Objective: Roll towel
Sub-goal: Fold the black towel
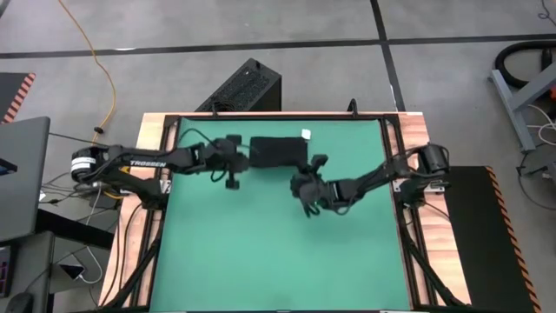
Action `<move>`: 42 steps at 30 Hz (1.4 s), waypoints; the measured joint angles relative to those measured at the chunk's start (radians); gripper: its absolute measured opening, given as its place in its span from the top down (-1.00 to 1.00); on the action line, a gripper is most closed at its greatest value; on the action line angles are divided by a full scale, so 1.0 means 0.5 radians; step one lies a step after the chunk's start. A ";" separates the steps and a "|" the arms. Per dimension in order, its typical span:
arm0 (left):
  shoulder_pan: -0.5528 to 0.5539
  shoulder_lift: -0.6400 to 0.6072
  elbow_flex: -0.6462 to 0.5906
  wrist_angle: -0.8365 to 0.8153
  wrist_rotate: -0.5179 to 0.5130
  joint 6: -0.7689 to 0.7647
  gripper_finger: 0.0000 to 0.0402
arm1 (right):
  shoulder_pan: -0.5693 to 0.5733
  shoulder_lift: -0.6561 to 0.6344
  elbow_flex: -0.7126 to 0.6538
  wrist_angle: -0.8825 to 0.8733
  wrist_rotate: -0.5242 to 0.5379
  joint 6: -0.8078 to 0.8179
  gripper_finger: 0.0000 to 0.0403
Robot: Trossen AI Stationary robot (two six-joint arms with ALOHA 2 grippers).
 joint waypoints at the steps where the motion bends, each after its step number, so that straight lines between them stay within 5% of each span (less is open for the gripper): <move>1: -0.051 0.000 0.000 -0.032 0.018 -0.064 1.00 | 0.041 -0.002 0.001 -0.040 0.000 0.093 0.97; 15: -0.586 0.163 0.000 -0.098 0.023 -0.465 1.00 | 0.417 -0.008 0.001 -0.713 -0.226 1.146 0.97; 33: -0.715 0.400 0.000 0.038 -0.014 -0.766 1.00 | 0.609 -0.010 0.003 -0.859 -0.913 1.581 0.97; 42: -0.705 0.398 0.001 0.074 0.159 -0.848 1.00 | 0.661 -0.010 0.003 -0.901 -0.930 1.772 0.97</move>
